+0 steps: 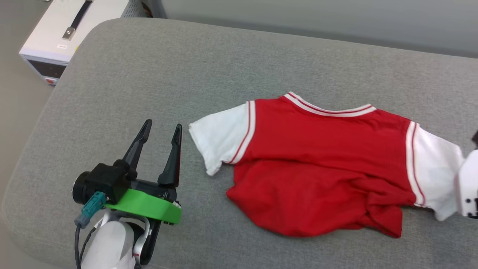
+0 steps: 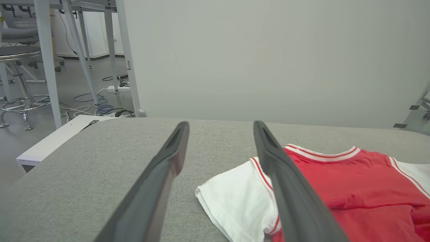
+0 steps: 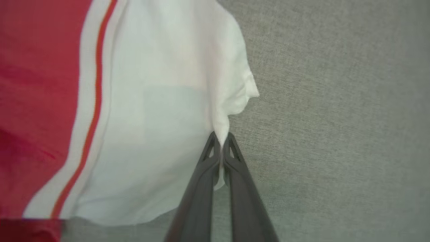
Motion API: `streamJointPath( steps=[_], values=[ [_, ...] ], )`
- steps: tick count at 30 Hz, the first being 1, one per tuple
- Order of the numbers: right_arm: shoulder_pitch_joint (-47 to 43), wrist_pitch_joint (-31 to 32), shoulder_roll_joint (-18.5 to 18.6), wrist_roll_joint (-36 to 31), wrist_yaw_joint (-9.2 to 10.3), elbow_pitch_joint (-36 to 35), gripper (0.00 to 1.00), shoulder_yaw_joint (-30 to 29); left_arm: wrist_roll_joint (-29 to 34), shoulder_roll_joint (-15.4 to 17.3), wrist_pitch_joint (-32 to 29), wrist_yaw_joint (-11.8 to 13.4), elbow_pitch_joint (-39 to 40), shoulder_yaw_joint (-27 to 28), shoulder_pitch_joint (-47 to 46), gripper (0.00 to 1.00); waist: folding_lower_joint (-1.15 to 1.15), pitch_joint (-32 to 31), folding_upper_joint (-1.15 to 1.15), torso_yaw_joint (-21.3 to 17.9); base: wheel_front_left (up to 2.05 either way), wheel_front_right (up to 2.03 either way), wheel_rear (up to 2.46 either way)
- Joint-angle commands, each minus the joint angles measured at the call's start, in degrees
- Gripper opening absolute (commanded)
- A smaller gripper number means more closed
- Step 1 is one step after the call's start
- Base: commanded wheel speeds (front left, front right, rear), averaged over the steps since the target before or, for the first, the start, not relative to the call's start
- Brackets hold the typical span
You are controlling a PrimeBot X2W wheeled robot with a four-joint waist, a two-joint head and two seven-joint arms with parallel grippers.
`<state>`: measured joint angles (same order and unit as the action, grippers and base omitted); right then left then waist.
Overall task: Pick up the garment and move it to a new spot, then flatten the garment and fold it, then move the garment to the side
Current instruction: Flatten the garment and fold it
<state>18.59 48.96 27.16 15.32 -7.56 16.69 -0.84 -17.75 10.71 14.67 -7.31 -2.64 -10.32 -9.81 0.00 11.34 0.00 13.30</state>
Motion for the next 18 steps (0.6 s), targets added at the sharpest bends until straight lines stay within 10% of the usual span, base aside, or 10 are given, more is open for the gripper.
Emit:
streamJointPath(
  steps=[1,9,11,18],
  values=[
    [-0.97,-0.38,1.29,-0.21,0.08,-0.06,0.0,-0.1,-0.6,-0.03,0.32,-0.17,0.04,0.13,-0.66,1.0,0.0,-0.17,0.0,-0.46,0.0,0.0,0.0],
    [-2.8,-2.73,1.91,-0.13,0.08,2.36,0.0,-0.85,-1.23,0.4,0.32,-0.17,-0.63,-0.3,-1.0,1.0,0.0,0.13,0.0,-1.5,0.0,0.0,0.0],
    [-2.43,-4.52,0.67,-0.28,0.08,3.05,1.0,-1.21,-1.41,0.67,0.32,-0.17,-1.14,-0.59,-0.96,1.0,0.0,-0.2,0.0,-1.95,0.0,0.0,0.0],
    [-0.87,-12.64,-3.66,1.51,0.08,0.69,1.0,-3.59,-2.1,1.07,0.32,-0.17,-2.76,-0.15,-0.57,1.0,0.0,-2.57,0.0,-4.04,0.0,0.0,0.0]
  ],
)
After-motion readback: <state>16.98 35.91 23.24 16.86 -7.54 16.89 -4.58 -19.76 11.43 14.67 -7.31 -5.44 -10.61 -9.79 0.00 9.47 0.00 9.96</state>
